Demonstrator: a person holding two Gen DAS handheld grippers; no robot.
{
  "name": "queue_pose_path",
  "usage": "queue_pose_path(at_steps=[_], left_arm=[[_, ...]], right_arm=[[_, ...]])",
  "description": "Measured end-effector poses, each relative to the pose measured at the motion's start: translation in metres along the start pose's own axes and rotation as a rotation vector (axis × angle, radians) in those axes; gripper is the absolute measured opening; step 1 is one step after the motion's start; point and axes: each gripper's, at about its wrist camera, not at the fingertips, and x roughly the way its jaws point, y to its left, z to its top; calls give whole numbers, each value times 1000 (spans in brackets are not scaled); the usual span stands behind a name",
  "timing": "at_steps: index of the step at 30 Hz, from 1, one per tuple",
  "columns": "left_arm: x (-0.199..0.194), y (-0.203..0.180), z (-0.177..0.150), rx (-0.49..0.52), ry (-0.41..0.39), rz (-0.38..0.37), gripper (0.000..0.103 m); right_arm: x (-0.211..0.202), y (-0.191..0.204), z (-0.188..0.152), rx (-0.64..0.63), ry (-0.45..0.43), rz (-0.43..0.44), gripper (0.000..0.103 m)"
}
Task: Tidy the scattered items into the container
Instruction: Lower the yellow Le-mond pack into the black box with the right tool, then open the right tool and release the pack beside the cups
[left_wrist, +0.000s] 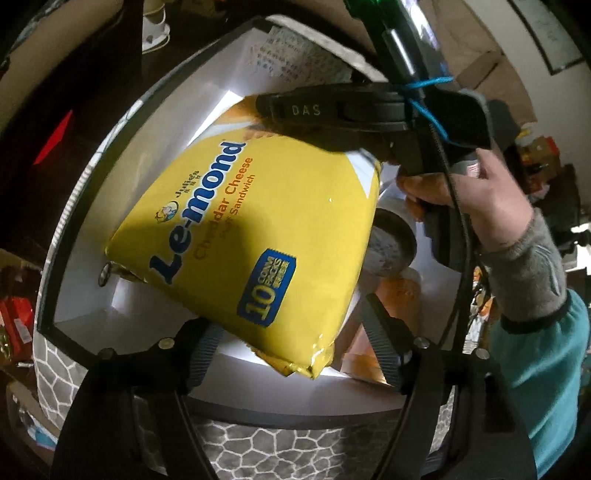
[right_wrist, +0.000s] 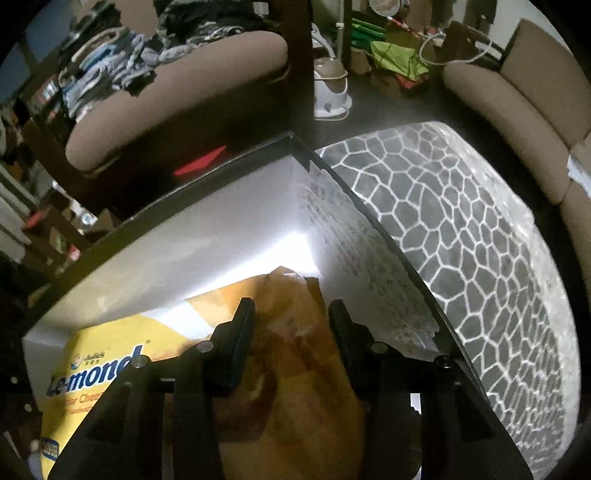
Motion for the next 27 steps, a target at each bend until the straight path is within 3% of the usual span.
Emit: queue_pose_path(at_steps=[3, 5, 7, 9, 12, 17, 27], left_arm=[[7, 3, 5, -24, 23, -10, 72], [10, 7, 9, -58, 30, -41, 72], [16, 7, 11, -80, 56, -65, 72], [23, 4, 11, -86, 79, -69, 72], [29, 1, 9, -88, 86, -74, 72], [28, -1, 9, -102, 82, -84, 72], [33, -21, 6, -89, 82, -70, 72]], right_arm=[[-16, -12, -5, 47, 21, -34, 46], [-38, -27, -11, 103, -15, -39, 48], [-68, -44, -20, 196, -65, 23, 52], [-99, -56, -32, 277, -95, -4, 66], [-123, -63, -55, 365, -53, 45, 67], [-107, -85, -97, 607, 68, 179, 66], [-55, -77, -97, 683, 163, 159, 66]])
